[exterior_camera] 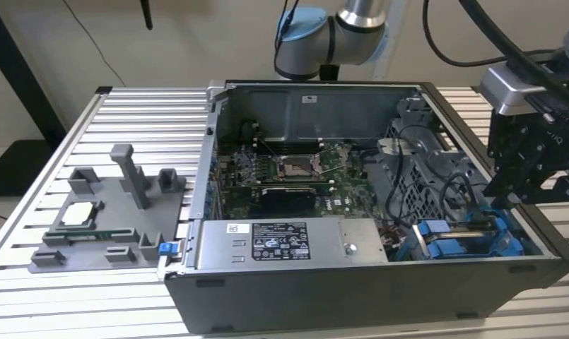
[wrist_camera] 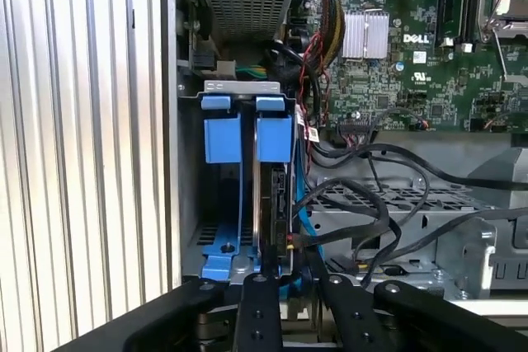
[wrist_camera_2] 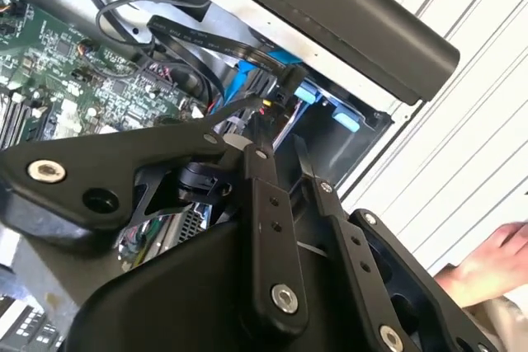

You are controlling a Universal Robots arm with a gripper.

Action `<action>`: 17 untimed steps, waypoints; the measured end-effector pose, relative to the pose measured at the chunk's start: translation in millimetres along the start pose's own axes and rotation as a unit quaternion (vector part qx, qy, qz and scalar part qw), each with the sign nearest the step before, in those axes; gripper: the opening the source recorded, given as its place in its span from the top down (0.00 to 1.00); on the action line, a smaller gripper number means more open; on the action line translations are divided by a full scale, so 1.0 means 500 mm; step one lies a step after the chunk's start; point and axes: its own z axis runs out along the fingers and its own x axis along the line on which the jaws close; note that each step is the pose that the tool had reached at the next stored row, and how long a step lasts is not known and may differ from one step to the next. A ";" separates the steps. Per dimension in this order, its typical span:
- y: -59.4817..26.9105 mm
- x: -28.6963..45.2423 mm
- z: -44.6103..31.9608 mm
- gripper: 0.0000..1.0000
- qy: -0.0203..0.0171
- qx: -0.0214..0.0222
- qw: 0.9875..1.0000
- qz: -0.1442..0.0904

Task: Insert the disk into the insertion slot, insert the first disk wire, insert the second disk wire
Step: 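Insert the first disk wire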

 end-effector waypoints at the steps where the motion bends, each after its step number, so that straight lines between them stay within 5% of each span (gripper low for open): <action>1: 0.000 0.000 0.000 0.00 0.000 0.000 1.000 0.000; 7: -0.006 0.000 -0.001 0.00 0.001 -0.003 1.000 0.000; 17: -0.050 -0.001 -0.001 0.00 0.001 -0.029 1.000 0.002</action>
